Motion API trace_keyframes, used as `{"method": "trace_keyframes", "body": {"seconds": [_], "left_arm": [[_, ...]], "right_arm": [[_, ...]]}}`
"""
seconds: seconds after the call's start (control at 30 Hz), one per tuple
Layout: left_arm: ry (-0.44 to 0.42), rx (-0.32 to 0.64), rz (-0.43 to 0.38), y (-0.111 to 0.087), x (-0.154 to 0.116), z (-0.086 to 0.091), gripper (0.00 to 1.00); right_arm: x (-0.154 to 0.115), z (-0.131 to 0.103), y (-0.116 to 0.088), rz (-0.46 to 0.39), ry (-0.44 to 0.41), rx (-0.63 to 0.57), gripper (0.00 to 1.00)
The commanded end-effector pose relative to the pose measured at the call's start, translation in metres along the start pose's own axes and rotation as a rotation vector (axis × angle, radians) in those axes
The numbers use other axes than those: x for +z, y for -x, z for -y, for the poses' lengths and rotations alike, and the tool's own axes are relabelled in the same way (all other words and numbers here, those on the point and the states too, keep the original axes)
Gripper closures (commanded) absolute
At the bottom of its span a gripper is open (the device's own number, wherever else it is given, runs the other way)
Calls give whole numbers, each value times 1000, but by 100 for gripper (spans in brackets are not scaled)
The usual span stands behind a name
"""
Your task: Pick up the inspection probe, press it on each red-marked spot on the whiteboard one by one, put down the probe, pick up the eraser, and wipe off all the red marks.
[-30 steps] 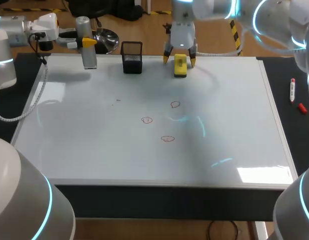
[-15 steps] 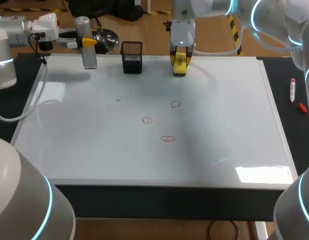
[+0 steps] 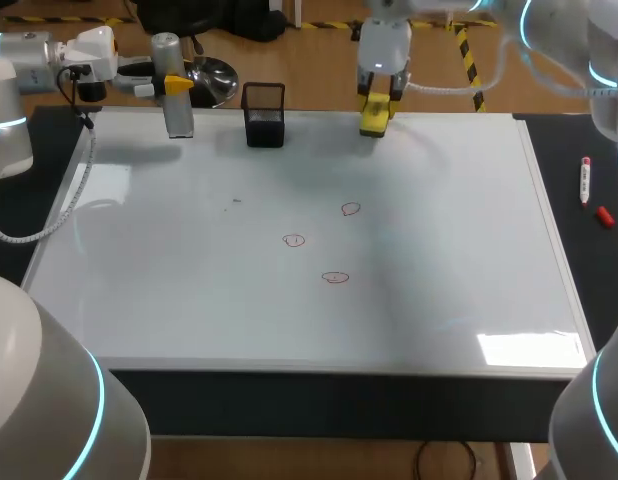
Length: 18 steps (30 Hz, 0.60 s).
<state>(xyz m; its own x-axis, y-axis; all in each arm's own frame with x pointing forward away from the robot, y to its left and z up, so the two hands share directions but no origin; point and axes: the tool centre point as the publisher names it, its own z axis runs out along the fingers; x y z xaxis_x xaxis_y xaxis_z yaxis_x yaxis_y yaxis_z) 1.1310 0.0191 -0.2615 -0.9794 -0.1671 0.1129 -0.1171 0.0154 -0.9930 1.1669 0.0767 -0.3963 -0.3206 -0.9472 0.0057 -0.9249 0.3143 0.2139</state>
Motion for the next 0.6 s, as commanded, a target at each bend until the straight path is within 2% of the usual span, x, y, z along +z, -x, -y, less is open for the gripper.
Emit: {"method": "trace_keyframes", "body": {"seconds": [0.03, 0.33, 0.6], "left_arm": [[0, 0, -1, 0, 1, 1, 100], [0, 0, -1, 0, 1, 1, 100], [0, 0, -1, 0, 1, 1, 100]], "right_arm": [[-49, -27, -20, 0, -68, 35, 100], [-67, -42, -59, 23, -152, 197, 100], [-71, -68, -103, 50, -170, 345, 100]]}}
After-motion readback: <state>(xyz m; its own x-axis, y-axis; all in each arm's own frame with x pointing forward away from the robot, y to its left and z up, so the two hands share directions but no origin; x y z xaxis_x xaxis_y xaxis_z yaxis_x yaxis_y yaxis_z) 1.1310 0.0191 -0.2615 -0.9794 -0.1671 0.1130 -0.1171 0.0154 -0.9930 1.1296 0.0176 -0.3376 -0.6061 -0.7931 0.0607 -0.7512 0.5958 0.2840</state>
